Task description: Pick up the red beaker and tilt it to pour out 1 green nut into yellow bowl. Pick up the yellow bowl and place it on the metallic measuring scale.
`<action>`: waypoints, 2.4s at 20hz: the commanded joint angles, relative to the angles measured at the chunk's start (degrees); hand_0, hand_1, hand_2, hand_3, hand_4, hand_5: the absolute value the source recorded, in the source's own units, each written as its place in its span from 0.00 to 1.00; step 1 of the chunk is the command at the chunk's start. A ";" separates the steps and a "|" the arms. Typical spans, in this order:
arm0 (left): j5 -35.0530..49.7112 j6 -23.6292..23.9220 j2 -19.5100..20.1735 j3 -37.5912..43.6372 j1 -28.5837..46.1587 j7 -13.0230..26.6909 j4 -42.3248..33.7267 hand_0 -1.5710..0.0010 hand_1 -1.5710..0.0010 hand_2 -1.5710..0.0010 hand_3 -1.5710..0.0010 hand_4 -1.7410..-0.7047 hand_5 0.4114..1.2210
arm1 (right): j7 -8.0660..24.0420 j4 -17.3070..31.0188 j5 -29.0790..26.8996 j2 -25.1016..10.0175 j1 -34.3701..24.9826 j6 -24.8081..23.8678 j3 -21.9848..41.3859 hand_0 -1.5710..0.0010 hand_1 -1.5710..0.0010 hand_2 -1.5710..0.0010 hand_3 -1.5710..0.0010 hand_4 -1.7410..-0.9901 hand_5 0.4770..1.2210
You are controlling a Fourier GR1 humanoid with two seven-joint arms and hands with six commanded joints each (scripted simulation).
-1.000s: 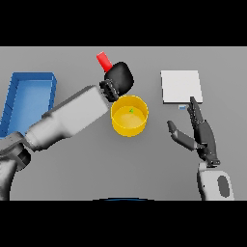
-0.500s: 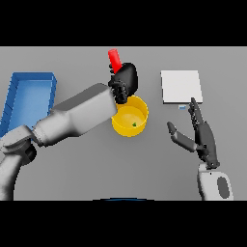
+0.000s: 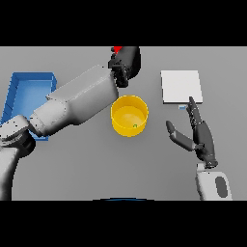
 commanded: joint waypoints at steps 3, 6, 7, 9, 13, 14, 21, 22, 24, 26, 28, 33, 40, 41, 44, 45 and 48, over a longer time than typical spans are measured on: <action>0.76 2.99 2.55 4.30 -5.08 0.11 1.53 0.00 0.15 0.16 0.13 0.07 0.97 | 0.14 0.03 -0.86 -0.08 -0.67 0.54 -0.26 1.00 1.00 1.00 1.00 0.69 0.19; 1.85 5.30 4.82 8.93 -10.75 0.03 5.68 0.00 0.08 0.08 0.15 0.14 0.98 | -0.19 -0.49 -1.24 0.00 -0.37 1.22 0.19 1.00 1.00 1.00 1.00 0.66 0.21; 3.05 5.30 6.27 12.03 -13.21 0.73 7.78 0.00 0.06 0.07 0.12 0.16 0.99 | -0.69 0.39 -1.20 -0.40 -0.26 1.48 -0.04 1.00 1.00 1.00 1.00 0.65 0.21; 5.14 5.51 6.65 16.72 -15.76 2.42 11.80 0.00 0.04 0.04 0.07 0.20 0.99 | -0.77 0.16 -1.29 -0.48 -0.66 1.71 0.13 1.00 1.00 1.00 1.00 0.62 0.22; 17.94 6.44 13.34 35.13 -15.41 9.43 21.29 0.00 0.02 0.02 0.07 0.08 1.00 | -1.85 0.26 -0.95 -1.14 -0.83 2.06 0.40 1.00 1.00 1.00 1.00 0.58 0.23; 20.53 7.70 14.73 38.29 -14.27 10.51 22.63 0.00 0.01 0.01 0.08 0.06 1.00 | -1.93 0.62 -0.61 -1.18 -1.27 2.05 0.61 1.00 1.00 1.00 1.00 0.57 0.24; 32.65 17.36 20.52 51.87 -4.93 19.47 24.13 0.00 0.00 0.00 0.10 0.01 1.00 | -1.65 1.79 0.30 -1.15 -2.80 1.57 0.94 1.00 1.00 1.00 1.00 0.61 0.23; 33.84 18.87 20.72 52.80 -2.72 20.27 23.48 0.00 0.00 0.00 0.11 0.01 1.00 | -1.30 1.54 -0.22 -0.74 -2.66 1.89 1.14 1.00 1.00 1.00 1.00 0.62 0.23; 36.03 20.12 21.11 54.34 1.86 23.17 22.52 0.00 0.00 0.00 0.07 0.01 1.00 | -0.93 1.31 -0.70 -0.67 -2.47 2.09 1.05 1.00 1.00 1.00 1.00 0.62 0.24; 39.44 21.41 21.03 56.91 6.48 25.97 21.55 0.00 0.00 0.00 0.04 0.00 1.00 | -1.89 1.36 -0.13 -1.26 -1.83 2.04 1.07 1.00 1.00 1.00 1.00 0.61 0.25; 42.22 22.75 20.71 58.78 10.84 28.08 20.14 0.00 0.00 0.00 0.07 0.00 1.00 | -1.93 2.63 0.27 -1.42 -2.54 2.00 1.00 1.00 1.00 1.00 1.00 0.58 0.26; 48.27 25.83 19.44 62.08 21.60 32.99 12.35 0.00 0.00 0.00 0.04 0.00 1.00 | -3.11 2.40 0.40 -2.04 -1.93 2.63 1.26 1.00 1.00 1.00 1.00 0.58 0.30; 52.36 27.11 18.66 61.98 36.51 37.50 -6.89 0.00 0.00 0.00 0.15 0.00 1.00 | -3.21 2.36 1.15 -2.54 -1.84 2.39 1.35 1.00 1.00 1.00 1.00 0.55 0.33; 52.58 27.67 18.38 62.00 37.42 38.57 -8.66 0.00 0.00 0.00 0.16 0.00 0.96 | -2.86 2.38 0.76 -2.16 -1.89 2.52 1.38 1.00 1.00 1.00 1.00 0.54 0.33; 52.51 27.75 16.93 61.82 40.08 39.12 -11.48 0.00 0.00 0.00 0.10 0.10 0.78 | -2.13 2.00 1.66 -1.98 -1.99 1.73 1.65 1.00 1.00 1.00 1.00 0.54 0.34; 52.78 26.54 16.86 61.79 41.18 39.10 -12.73 0.00 0.00 0.00 0.08 0.15 0.68 | -2.09 1.65 1.60 -1.92 -2.50 1.75 1.73 1.00 1.00 1.00 1.00 0.55 0.34; 54.28 24.05 15.88 62.34 43.83 39.07 -16.28 0.00 0.00 0.00 0.40 0.47 0.49 | -2.84 2.25 1.60 -2.01 -1.83 2.14 1.84 1.00 1.00 1.00 1.00 0.55 0.34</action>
